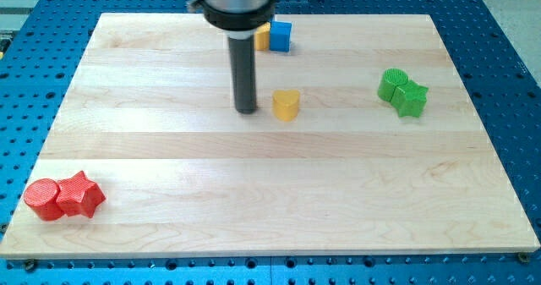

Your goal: Move the heart into the green blocks

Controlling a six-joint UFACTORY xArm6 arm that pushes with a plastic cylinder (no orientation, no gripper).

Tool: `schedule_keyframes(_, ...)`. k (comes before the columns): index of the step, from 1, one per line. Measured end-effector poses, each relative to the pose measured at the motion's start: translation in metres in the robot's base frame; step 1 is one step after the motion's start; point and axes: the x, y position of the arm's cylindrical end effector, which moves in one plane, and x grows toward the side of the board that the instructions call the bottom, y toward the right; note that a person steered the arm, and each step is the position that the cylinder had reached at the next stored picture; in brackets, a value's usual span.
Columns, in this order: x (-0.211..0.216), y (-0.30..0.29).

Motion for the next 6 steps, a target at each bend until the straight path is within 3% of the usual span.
schedule_keyframes(4,0.024,0.116)
schedule_keyframes(5,0.006,0.143)
schedule_keyframes(6,0.006,0.088)
